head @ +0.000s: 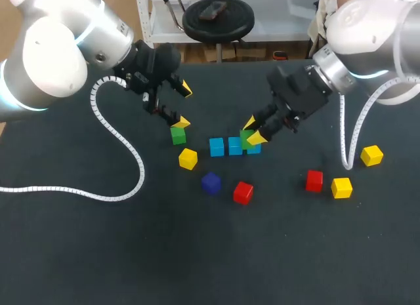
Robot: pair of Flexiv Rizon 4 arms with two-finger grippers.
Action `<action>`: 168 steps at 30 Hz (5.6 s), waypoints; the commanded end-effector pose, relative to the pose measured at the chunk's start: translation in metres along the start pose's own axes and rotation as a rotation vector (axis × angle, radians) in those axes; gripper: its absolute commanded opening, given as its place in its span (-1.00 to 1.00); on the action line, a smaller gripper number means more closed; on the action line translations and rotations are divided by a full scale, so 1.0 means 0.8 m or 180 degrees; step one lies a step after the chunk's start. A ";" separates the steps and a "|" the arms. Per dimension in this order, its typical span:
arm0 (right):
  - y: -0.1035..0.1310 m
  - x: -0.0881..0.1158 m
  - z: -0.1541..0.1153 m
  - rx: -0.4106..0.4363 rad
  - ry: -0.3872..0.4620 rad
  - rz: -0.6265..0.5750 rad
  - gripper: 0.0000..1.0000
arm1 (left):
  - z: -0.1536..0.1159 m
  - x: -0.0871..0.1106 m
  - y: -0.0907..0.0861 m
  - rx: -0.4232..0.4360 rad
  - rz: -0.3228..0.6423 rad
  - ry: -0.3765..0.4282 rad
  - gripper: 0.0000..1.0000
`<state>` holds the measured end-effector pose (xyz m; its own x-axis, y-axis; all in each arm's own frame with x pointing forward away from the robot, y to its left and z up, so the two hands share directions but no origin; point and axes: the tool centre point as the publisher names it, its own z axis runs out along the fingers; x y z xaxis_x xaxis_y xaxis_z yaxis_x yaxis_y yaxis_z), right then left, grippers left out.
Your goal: Place the blue cubes, place green cubes on the blue cubes, place the yellow cubes on the green cubes, then place the red cubes on the yellow cubes, and place purple cube on the red cubes.
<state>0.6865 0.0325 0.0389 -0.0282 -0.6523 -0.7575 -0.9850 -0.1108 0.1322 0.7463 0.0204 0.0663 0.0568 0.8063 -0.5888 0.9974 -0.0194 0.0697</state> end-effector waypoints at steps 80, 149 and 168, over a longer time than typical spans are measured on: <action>-0.027 0.010 0.007 0.0018 0.0074 0.0052 -1.00 | 0.000 0.001 0.003 0.0012 0.0009 -0.0006 1.00; -0.025 0.010 -0.011 0.0035 0.0054 0.0087 1.00 | 0.000 0.001 0.003 0.0012 0.0009 -0.0006 1.00; 0.003 0.003 -0.099 0.0442 -0.0143 -0.0041 1.00 | 0.000 0.001 0.003 0.0012 0.0009 -0.0006 1.00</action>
<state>0.7110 -0.0202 0.0821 -0.0219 -0.6173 -0.7865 -0.9962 -0.0527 0.0692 0.7463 0.0204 0.0663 0.0568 0.8063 -0.5888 0.9974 -0.0194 0.0696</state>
